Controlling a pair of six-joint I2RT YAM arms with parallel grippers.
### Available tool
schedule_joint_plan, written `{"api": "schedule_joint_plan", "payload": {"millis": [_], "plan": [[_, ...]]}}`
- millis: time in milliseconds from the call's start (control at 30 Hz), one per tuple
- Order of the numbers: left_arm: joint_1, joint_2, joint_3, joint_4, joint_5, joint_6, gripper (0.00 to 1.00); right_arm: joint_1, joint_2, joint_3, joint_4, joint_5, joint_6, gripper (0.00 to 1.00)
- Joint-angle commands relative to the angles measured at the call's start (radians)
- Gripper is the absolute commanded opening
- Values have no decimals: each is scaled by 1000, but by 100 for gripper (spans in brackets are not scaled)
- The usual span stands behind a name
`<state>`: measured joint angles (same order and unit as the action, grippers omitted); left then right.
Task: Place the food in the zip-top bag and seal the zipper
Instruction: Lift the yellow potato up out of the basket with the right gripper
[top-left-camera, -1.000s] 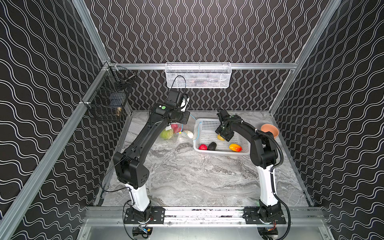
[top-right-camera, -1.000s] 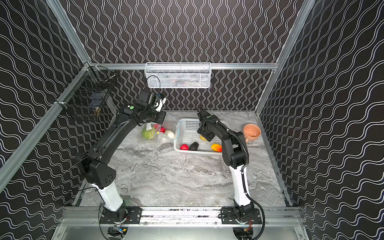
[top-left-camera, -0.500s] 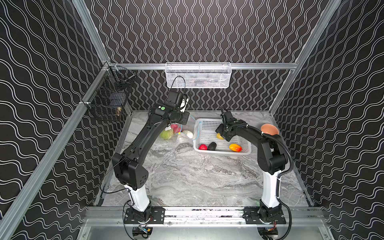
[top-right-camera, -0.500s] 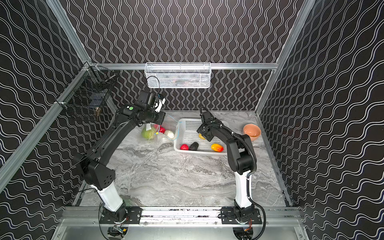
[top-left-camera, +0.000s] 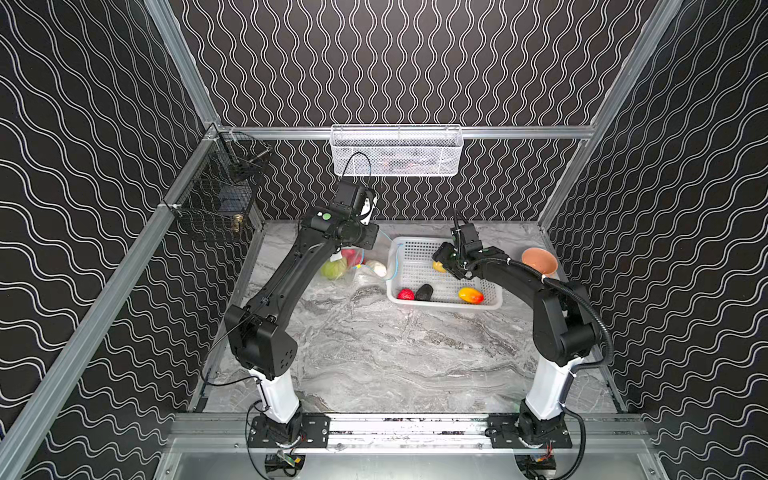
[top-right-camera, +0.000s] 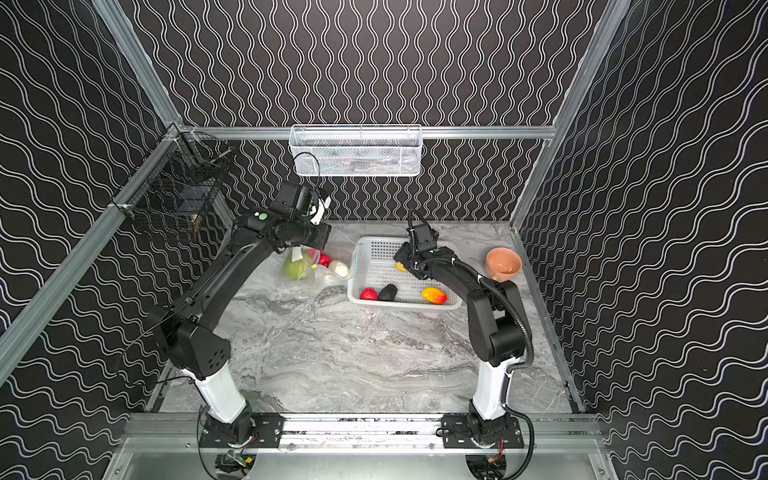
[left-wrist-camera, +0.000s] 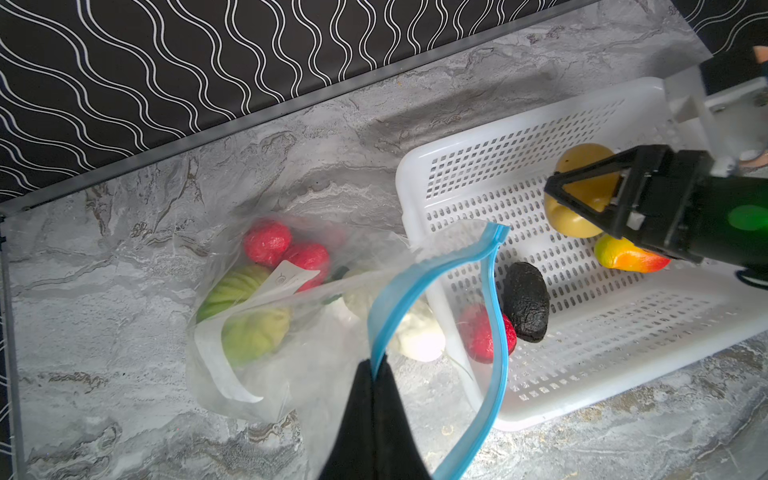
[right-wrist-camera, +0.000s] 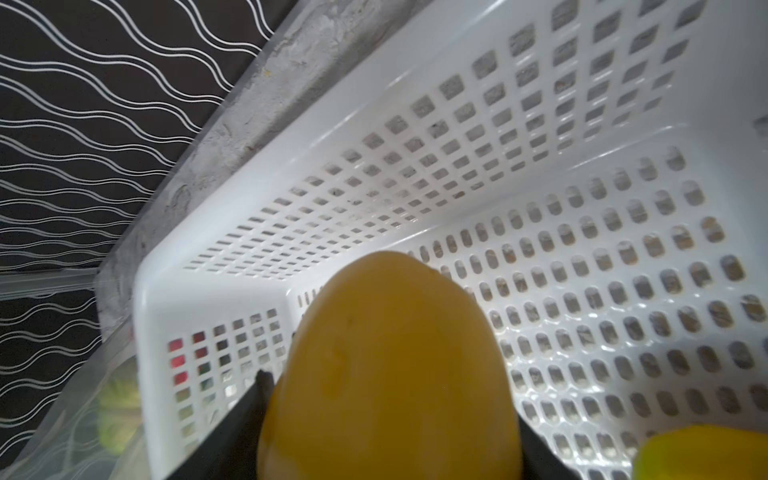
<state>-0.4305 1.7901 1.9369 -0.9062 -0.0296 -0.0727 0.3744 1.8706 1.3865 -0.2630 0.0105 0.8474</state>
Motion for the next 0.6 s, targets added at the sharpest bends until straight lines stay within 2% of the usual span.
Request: {"api": "schedule_joint_plan", "payload": {"millis": [0,567], "plan": [[-1,-1,5,15,2,0,0,0,-39,-28,106,-20,-29,62],[0,-9,-3,14,-1,5,0,3,-210,-173,282,-73,-89,62]]}}
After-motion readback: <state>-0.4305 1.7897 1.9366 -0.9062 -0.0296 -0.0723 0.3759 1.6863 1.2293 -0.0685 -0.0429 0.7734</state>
